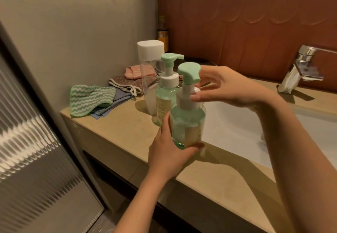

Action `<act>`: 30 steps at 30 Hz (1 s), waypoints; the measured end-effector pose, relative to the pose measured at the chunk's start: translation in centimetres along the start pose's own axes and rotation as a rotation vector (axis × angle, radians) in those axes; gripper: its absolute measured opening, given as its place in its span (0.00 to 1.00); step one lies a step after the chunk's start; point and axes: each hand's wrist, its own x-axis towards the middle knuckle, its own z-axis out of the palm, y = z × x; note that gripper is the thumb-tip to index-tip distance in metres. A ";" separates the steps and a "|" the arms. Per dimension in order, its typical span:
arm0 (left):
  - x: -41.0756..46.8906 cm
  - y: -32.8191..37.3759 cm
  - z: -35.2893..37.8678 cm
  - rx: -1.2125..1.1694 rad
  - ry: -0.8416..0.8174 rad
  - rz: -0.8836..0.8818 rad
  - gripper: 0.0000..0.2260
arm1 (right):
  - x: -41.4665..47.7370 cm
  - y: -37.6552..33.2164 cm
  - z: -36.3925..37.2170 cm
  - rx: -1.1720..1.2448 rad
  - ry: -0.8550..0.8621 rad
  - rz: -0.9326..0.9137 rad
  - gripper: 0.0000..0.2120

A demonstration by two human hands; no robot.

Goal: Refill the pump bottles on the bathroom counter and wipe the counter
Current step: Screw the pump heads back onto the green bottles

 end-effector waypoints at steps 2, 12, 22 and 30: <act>0.0 0.0 0.0 0.004 -0.007 0.001 0.48 | -0.7 0.2 -0.8 0.117 -0.033 -0.036 0.23; 0.0 0.1 -0.1 0.025 -0.011 -0.048 0.44 | 0.2 0.1 0.6 0.028 0.045 -0.029 0.25; 0.0 0.2 0.0 0.059 -0.018 -0.095 0.35 | -0.5 0.3 -0.5 0.091 -0.122 -0.026 0.28; -0.1 0.3 -0.1 0.025 -0.004 -0.034 0.49 | 0.4 -0.3 1.0 -0.152 0.077 0.045 0.31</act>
